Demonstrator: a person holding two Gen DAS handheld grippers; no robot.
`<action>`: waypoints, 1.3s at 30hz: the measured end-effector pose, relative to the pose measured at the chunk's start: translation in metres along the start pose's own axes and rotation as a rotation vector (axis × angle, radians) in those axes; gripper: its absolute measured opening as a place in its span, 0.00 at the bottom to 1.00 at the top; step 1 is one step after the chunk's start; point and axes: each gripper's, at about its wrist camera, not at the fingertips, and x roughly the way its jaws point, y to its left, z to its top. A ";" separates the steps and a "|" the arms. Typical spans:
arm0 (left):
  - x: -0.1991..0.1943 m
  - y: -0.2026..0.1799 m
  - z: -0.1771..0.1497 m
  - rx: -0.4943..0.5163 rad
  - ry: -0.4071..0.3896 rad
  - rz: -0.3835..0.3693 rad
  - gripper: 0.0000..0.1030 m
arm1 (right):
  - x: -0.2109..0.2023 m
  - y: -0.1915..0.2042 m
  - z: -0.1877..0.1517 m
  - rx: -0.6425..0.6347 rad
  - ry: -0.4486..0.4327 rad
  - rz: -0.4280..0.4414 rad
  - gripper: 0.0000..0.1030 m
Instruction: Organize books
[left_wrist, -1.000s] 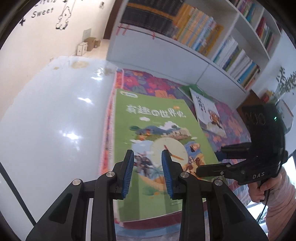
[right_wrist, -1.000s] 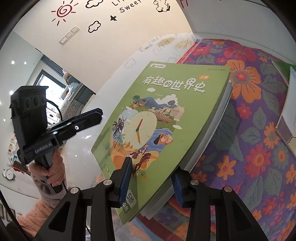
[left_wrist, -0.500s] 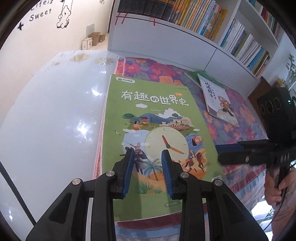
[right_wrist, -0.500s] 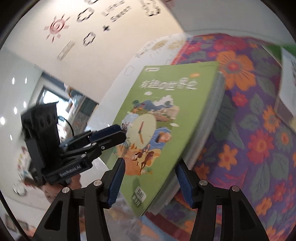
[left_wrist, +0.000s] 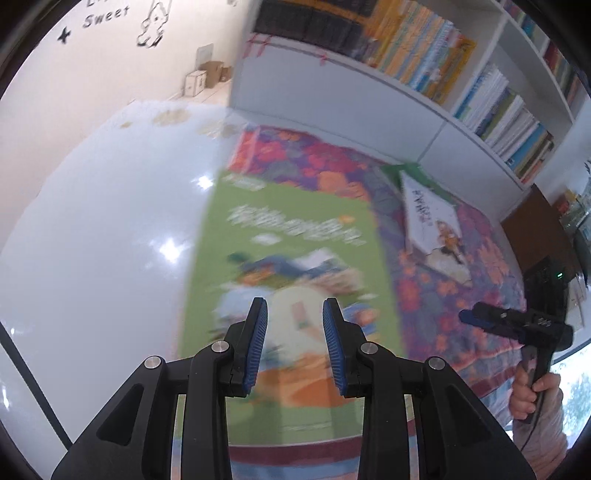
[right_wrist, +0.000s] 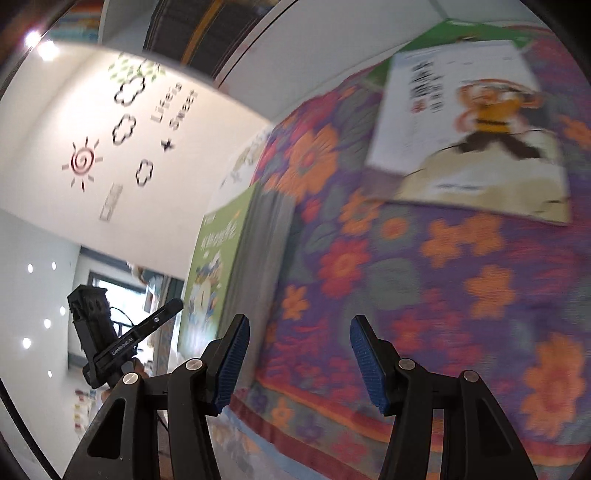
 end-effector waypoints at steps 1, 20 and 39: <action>0.001 -0.011 0.004 0.009 -0.006 -0.004 0.30 | -0.006 -0.007 -0.001 0.012 -0.010 -0.001 0.53; 0.137 -0.208 0.042 0.043 -0.018 -0.009 0.30 | -0.098 -0.110 0.046 0.146 -0.191 -0.140 0.54; 0.200 -0.166 0.037 -0.064 -0.110 -0.024 0.38 | -0.055 -0.111 0.090 -0.124 -0.274 -0.236 0.67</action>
